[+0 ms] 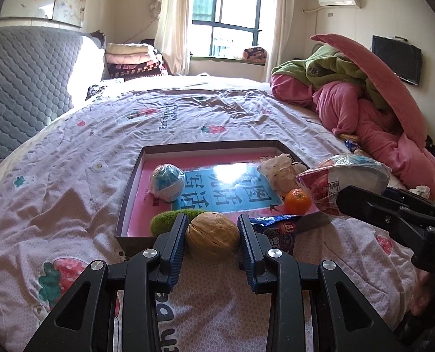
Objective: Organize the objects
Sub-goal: 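Lift the walnut with the left tool while the right tool lifts the blue bag ball toward the box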
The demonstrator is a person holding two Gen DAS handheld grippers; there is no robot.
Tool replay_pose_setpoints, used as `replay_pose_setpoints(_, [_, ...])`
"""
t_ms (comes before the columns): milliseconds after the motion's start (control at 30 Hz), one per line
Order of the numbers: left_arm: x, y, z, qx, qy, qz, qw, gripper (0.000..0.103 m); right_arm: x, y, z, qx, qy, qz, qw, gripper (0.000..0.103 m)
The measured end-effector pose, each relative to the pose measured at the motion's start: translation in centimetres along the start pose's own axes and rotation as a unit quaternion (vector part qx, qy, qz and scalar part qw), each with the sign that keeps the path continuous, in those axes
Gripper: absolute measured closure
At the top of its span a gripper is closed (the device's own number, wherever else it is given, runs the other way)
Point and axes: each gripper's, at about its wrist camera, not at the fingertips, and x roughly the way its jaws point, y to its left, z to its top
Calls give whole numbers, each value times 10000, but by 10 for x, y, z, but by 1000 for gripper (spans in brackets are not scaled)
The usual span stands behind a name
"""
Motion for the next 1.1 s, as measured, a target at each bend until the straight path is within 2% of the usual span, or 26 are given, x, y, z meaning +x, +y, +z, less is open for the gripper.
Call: replay_pose_setpoints(1100, [68, 13, 22, 8, 63, 63, 10000, 68, 57, -30, 7, 10, 280, -159, 9995, 51])
